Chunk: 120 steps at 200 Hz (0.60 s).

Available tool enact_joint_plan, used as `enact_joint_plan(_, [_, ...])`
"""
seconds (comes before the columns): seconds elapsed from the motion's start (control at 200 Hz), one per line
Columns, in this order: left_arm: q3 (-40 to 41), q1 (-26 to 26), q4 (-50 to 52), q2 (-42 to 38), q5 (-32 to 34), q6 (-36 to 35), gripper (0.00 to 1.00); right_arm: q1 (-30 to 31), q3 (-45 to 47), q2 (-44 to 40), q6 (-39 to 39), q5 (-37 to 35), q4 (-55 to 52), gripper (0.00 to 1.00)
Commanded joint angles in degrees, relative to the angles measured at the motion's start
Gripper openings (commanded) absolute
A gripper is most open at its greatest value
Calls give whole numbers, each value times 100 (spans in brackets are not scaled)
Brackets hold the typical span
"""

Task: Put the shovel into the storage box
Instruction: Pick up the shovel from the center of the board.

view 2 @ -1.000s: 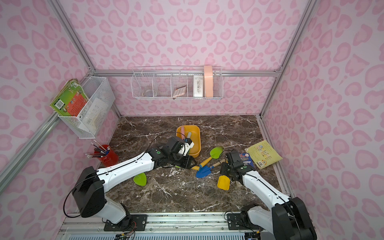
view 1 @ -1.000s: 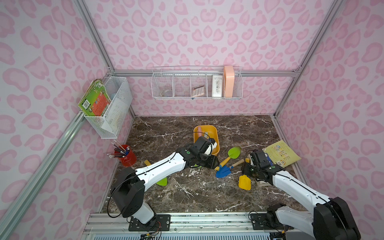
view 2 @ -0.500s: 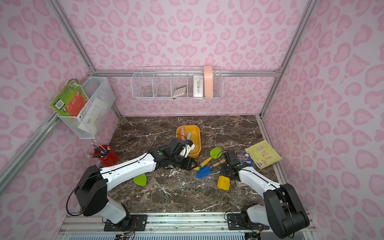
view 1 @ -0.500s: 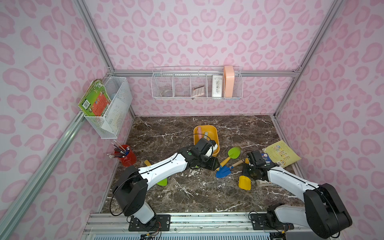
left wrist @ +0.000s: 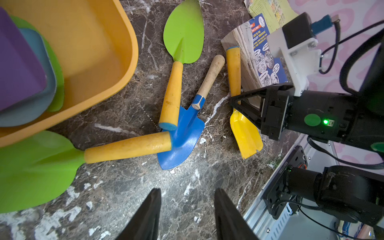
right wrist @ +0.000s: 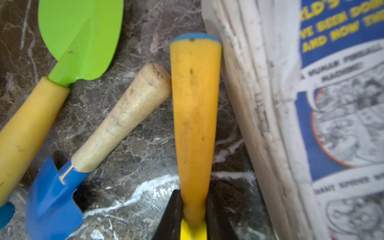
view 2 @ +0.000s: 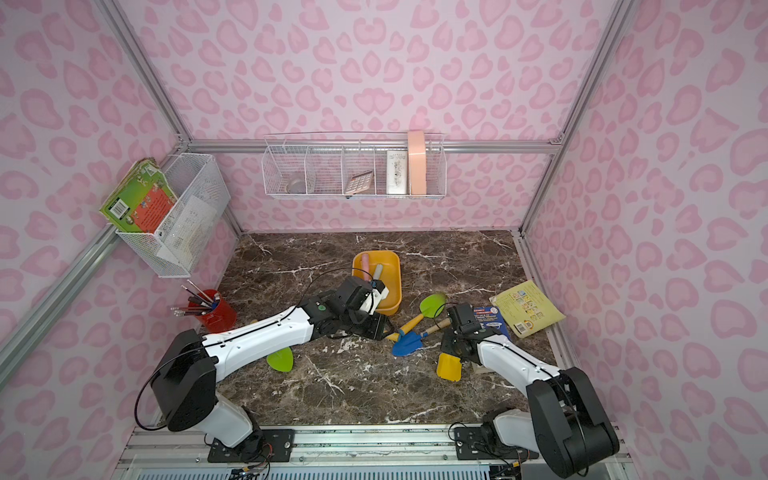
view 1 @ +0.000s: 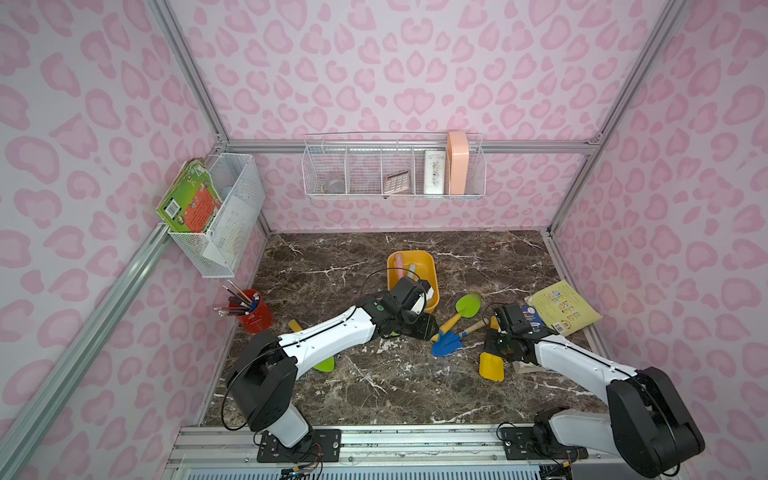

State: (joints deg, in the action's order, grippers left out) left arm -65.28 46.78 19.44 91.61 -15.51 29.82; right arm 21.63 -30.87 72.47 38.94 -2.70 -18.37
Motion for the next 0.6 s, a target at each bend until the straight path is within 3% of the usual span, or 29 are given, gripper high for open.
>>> enact_joint_plan(0.0, [-20,-4,-12,-40,206,45,47,-1,-74,-213,-51,-129,-185,17])
enact_joint_plan(0.205, [-46,-11,282,-315,996,275,51,68,-357,-713,-207,-244,-587,15])
enact_joint_plan(0.34, [-162,-65,870,-553,1716,611,59,120,-705,-910,-437,-111,-625,15])
enact_joint_plan(0.596, [88,-227,1266,-995,2253,876,59,403,-1817,-70,-774,55,-341,15])
